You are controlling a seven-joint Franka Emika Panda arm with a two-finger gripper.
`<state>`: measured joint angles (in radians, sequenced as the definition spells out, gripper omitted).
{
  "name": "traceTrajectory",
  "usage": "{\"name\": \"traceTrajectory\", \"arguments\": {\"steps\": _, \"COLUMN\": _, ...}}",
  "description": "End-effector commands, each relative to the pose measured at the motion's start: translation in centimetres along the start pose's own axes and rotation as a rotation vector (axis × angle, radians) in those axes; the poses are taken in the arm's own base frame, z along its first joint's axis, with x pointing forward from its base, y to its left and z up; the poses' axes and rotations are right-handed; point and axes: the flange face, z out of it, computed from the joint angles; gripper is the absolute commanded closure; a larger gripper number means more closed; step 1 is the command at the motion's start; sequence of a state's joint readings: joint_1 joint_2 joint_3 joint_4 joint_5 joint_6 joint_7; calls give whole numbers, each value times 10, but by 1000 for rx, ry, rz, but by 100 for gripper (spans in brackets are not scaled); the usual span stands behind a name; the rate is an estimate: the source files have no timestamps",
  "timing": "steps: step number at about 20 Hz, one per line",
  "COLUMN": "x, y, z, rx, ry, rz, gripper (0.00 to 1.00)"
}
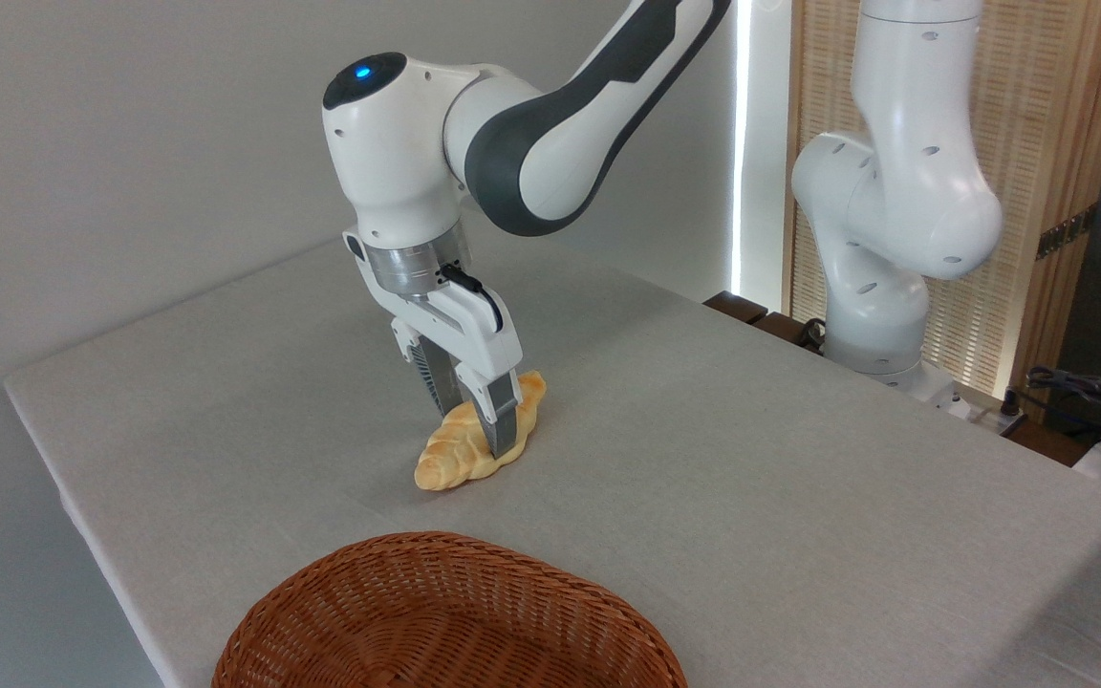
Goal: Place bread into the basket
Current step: 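Close the gripper around the middle of the bread roll, then lift the bread roll and carry it toward the wicker basket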
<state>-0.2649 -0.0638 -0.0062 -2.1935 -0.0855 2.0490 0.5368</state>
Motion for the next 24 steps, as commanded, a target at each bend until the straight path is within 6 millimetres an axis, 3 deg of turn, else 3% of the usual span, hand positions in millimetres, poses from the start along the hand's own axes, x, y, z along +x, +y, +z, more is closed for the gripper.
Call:
{"name": "traceTrajectory", "arguments": {"steps": 1, "x": 3, "y": -1, "z": 1, "rx": 12, "ry": 19, "rz": 2, "gripper": 52}}
{"name": "traceTrajectory", "arguments": {"steps": 6, "x": 3, "y": -1, "z": -7, "rx": 19, "ry": 32, "rz": 0, "gripper": 52}}
{"name": "traceTrajectory", "arguments": {"steps": 12, "x": 11, "y": -19, "z": -66, "rx": 74, "ry": 139, "rz": -24, "gripper": 51}}
{"name": "traceTrajectory", "arguments": {"steps": 17, "x": 1, "y": -64, "z": -119, "rx": 151, "ry": 271, "rz": -98, "gripper": 48}}
{"name": "traceTrajectory", "arguments": {"steps": 22, "x": -16, "y": -110, "z": -131, "rx": 269, "ry": 358, "rz": -154, "gripper": 48}}
{"name": "traceTrajectory", "arguments": {"steps": 24, "x": -21, "y": -119, "z": -135, "rx": 319, "ry": 362, "rz": -148, "gripper": 45}}
